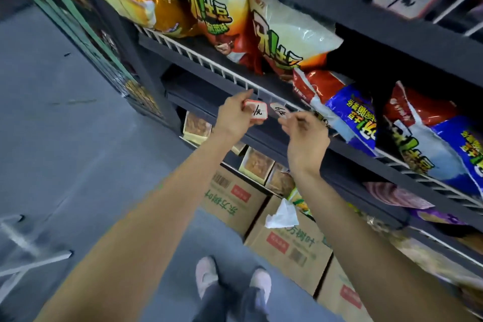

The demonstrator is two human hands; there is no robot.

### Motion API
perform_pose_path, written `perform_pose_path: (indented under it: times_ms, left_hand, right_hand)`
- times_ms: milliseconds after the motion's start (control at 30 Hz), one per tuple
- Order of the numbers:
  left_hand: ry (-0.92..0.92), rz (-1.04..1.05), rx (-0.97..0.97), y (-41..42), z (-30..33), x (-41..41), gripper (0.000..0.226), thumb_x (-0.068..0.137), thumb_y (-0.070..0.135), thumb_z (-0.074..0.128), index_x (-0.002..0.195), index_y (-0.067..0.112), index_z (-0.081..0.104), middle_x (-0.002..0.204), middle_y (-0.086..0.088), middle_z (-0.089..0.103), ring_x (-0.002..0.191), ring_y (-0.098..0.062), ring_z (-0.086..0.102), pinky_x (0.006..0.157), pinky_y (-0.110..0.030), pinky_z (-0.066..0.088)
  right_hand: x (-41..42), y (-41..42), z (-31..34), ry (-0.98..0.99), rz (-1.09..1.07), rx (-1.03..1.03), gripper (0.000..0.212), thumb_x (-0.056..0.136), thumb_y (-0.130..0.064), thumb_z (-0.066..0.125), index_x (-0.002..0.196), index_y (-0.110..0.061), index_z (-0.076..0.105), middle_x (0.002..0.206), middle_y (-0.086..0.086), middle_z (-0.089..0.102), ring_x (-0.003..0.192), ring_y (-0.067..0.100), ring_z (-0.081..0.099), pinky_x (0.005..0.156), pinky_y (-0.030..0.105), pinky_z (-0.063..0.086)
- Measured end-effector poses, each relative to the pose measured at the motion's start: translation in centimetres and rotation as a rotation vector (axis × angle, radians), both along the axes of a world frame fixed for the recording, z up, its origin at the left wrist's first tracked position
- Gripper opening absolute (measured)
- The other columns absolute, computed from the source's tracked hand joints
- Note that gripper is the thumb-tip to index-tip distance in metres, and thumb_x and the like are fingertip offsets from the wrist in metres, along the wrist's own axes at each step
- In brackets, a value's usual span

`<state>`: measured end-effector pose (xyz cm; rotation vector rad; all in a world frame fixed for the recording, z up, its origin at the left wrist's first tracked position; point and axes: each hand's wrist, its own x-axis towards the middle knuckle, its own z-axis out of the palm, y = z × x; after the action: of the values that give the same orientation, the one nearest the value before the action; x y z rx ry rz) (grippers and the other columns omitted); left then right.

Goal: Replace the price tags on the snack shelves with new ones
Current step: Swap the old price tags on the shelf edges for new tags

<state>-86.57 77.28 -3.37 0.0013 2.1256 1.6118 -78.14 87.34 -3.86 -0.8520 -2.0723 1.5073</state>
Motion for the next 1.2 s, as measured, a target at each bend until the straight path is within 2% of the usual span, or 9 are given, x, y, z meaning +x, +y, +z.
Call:
perform_pose_path:
  times_ms: [67, 233, 367, 633, 800, 900, 1000, 1133, 1200]
  left_hand:
    - [0.005, -0.064, -0.018, 0.1, -0.5, -1.3, 0.046, 0.095, -0.003, 0.042, 0.138, 0.01, 0.042, 0.128, -0.017, 0.054, 0.094, -0.029, 0.067, 0.074, -0.021, 0.054]
    - [0.027, -0.171, 0.008, -0.4, -1.8, -2.0, 0.044, 0.096, 0.002, 0.045, 0.138, 0.012, 0.043, 0.125, -0.013, 0.057, 0.074, -0.018, 0.068, 0.067, -0.017, 0.057]
    - [0.068, -0.241, 0.002, -1.0, -2.3, -1.9, 0.045, 0.095, 0.002, 0.046, 0.139, 0.013, 0.043, 0.126, -0.012, 0.058, 0.076, -0.019, 0.07, 0.07, -0.02, 0.057]
    - [0.184, -0.29, -0.068, -2.5, -2.4, -2.4, 0.04, 0.095, 0.002, 0.045, 0.129, 0.018, 0.056, 0.121, -0.011, 0.061, 0.069, -0.015, 0.071, 0.072, -0.016, 0.056]
    - [0.303, -0.405, -0.211, -3.5, -2.6, -2.8, 0.049, 0.093, -0.003, 0.044, 0.131, 0.025, 0.054, 0.12, -0.011, 0.06, 0.087, -0.018, 0.068, 0.069, -0.008, 0.05]
    - [0.363, -0.478, -0.31, -3.7, -2.6, -3.2, 0.049, 0.094, 0.001, 0.044, 0.134, 0.029, 0.05, 0.118, -0.011, 0.061, 0.094, -0.018, 0.066, 0.071, -0.013, 0.05]
    - [0.381, -0.507, -0.333, -3.7, -2.4, -3.4, 0.049, 0.095, 0.001, 0.043, 0.136, 0.028, 0.048, 0.12, -0.012, 0.06, 0.093, -0.02, 0.067, 0.069, -0.018, 0.052]
    - [0.383, -0.51, -0.322, -3.4, -2.3, -3.6, 0.046, 0.096, 0.002, 0.042, 0.135, 0.024, 0.049, 0.123, -0.015, 0.056, 0.087, -0.021, 0.069, 0.05, -0.005, 0.047]
    - [0.39, -0.513, -0.319, -3.5, -2.3, -3.6, 0.046, 0.096, 0.001, 0.042, 0.135, 0.023, 0.049, 0.122, -0.015, 0.057, 0.089, -0.022, 0.068, 0.055, -0.006, 0.047]
  right_hand:
    - [-0.4, -0.6, -0.5, 0.019, -0.041, 0.05, 0.012, 0.091, -0.005, 0.054, 0.086, -0.011, 0.063, 0.082, 0.0, 0.07, 0.079, 0.011, 0.07, 0.074, 0.024, 0.056]
    - [-1.6, -1.2, -1.3, 0.047, -0.072, 0.182, 0.009, 0.091, -0.009, 0.055, 0.089, -0.01, 0.064, 0.082, -0.003, 0.069, 0.079, 0.01, 0.068, 0.076, 0.025, 0.055]
    - [-2.1, -1.3, -1.1, 0.094, -0.051, 0.378, 0.011, 0.092, -0.013, 0.056, 0.089, -0.006, 0.064, 0.079, -0.001, 0.068, 0.073, 0.008, 0.066, 0.068, 0.011, 0.049]
    - [-2.6, -0.7, -1.7, 0.076, -0.041, 0.634, 0.014, 0.089, -0.013, 0.058, 0.088, -0.002, 0.067, 0.073, 0.007, 0.067, 0.063, 0.018, 0.062, 0.061, 0.016, 0.044]
    - [-2.9, -0.4, -1.6, 0.022, 0.013, 0.695, 0.012, 0.088, -0.01, 0.06, 0.087, -0.001, 0.067, 0.073, 0.009, 0.065, 0.064, 0.017, 0.059, 0.063, 0.014, 0.039]
    - [-3.2, -0.3, -1.6, -0.054, 0.059, 0.772, 0.011, 0.087, -0.009, 0.06, 0.089, -0.002, 0.069, 0.087, 0.011, 0.066, 0.075, 0.021, 0.061, 0.067, 0.016, 0.041]
    - [-3.5, -0.3, -1.9, -0.133, 0.02, 0.875, 0.008, 0.082, -0.012, 0.065, 0.083, -0.007, 0.071, 0.089, 0.009, 0.065, 0.069, 0.021, 0.062, 0.053, 0.022, 0.041]
    - [-4.3, 0.0, -2.3, -0.157, -0.022, 1.102, 0.006, 0.07, -0.014, 0.074, 0.074, -0.016, 0.069, 0.073, 0.0, 0.064, 0.049, 0.018, 0.058, 0.042, 0.015, 0.026]
    - [-4.5, 0.1, -2.5, -0.178, -0.033, 1.156, 0.009, 0.072, -0.017, 0.073, 0.075, -0.018, 0.065, 0.069, -0.001, 0.061, 0.047, 0.017, 0.053, 0.041, 0.017, 0.022]
